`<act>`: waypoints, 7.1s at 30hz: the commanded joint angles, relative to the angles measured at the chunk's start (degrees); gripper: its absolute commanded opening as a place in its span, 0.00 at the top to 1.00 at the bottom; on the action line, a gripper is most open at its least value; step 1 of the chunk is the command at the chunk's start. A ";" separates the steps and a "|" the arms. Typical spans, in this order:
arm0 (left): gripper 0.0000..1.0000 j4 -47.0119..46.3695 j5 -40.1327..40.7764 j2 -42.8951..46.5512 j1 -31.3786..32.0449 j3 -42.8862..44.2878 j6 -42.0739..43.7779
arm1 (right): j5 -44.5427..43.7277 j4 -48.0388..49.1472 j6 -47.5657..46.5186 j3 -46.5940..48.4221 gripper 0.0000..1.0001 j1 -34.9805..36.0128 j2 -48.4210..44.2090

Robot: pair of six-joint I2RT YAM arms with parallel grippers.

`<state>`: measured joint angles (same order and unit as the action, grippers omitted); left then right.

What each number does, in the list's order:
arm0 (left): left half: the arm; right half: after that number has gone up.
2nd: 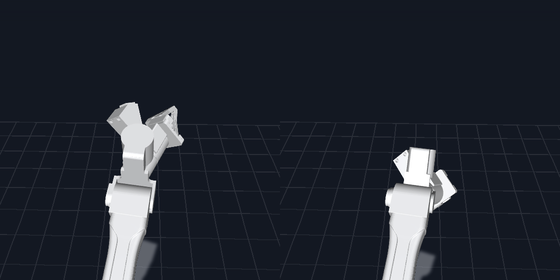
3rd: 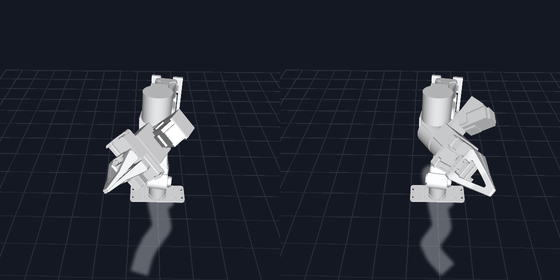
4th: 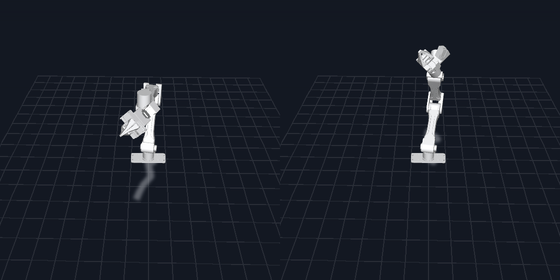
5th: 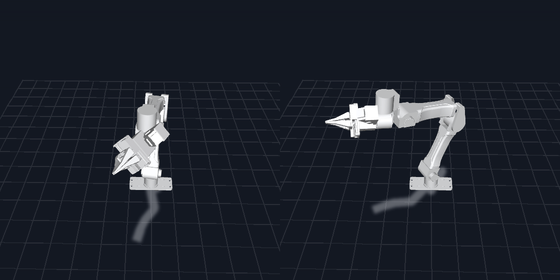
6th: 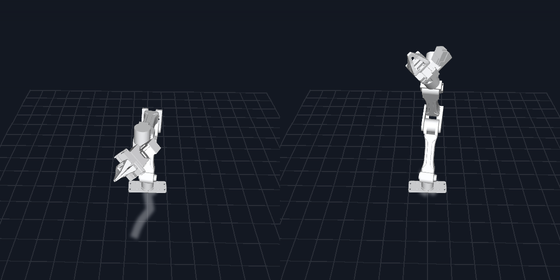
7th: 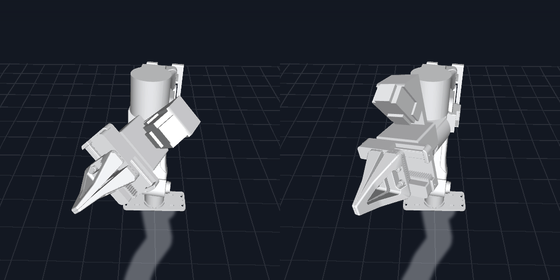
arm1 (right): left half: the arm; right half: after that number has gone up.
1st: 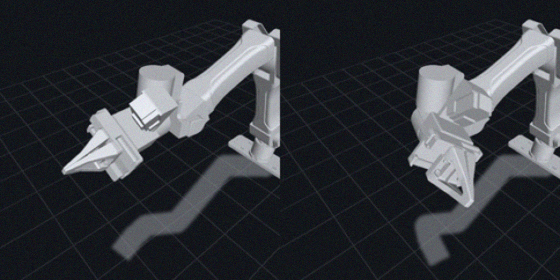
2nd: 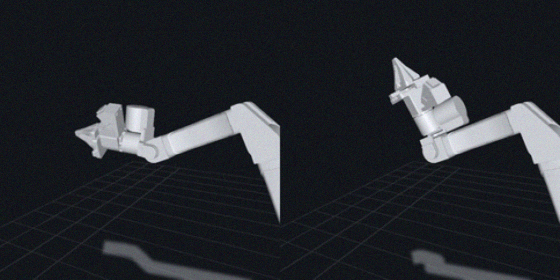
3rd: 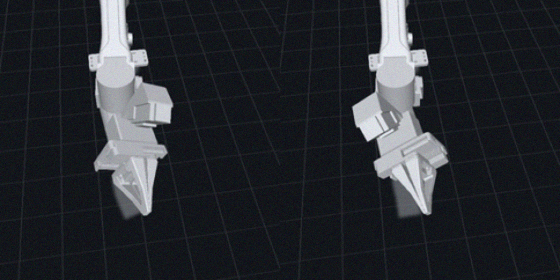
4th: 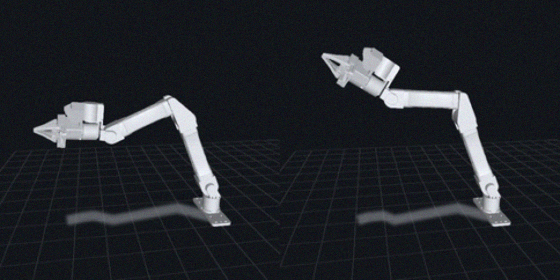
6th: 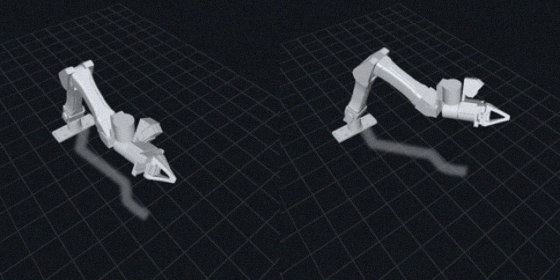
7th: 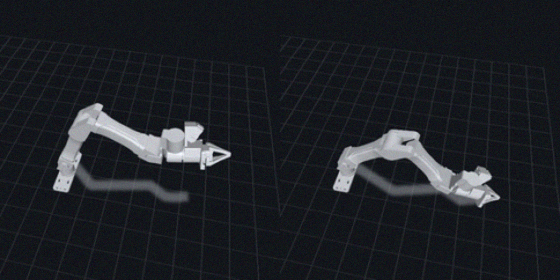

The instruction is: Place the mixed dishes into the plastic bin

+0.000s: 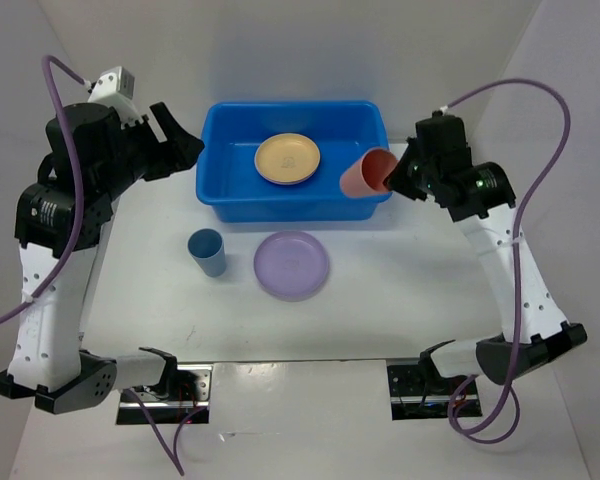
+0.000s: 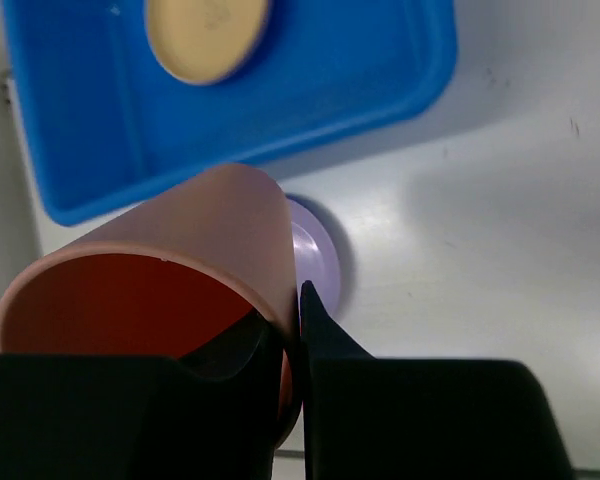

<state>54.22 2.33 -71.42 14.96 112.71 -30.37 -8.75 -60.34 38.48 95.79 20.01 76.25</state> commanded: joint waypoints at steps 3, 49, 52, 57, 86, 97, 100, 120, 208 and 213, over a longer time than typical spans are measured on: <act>0.19 0.54 1.89 -2.23 -0.46 5.07 2.95 | 0.05 -0.14 -3.06 13.86 1.00 0.29 12.41; 0.02 -2.10 5.85 3.13 -2.04 -2.84 5.15 | -8.30 -14.37 -9.21 60.04 0.59 -1.90 68.07; 0.02 -1.49 5.85 3.65 -2.04 -4.94 5.15 | -7.16 -14.37 -9.74 60.04 0.42 -1.90 66.58; 0.02 0.80 7.25 5.06 -2.04 -9.51 5.15 | -6.45 -14.37 -9.74 61.97 0.26 -1.90 60.44; 0.39 -11.76 6.29 -7.49 -9.78 -47.23 -1.27 | 12.62 3.99 -13.34 4.94 0.18 -1.73 -1.45; 0.95 -13.53 9.63 -12.61 -10.30 -50.48 -0.75 | 14.91 5.67 -13.34 3.18 0.18 -1.73 -1.45; 1.00 -9.32 6.21 -11.56 -10.30 -47.15 1.36 | 14.91 5.67 -13.86 2.65 0.18 -1.73 -1.98; 1.00 5.03 2.51 -37.29 -8.02 10.96 8.31 | 19.13 9.89 -11.41 -4.28 0.18 -2.34 -5.50; 0.19 9.77 0.39 -24.31 -10.13 38.56 4.79 | 23.53 11.58 -10.35 32.87 1.00 4.43 29.62; 0.19 8.02 3.03 -18.59 -10.65 31.63 6.72 | 17.10 -7.21 -10.54 82.95 1.00 3.11 59.83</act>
<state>65.43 3.31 -93.14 4.86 147.09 -25.41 11.62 -51.88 29.21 158.17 23.83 124.70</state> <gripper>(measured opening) 0.805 0.023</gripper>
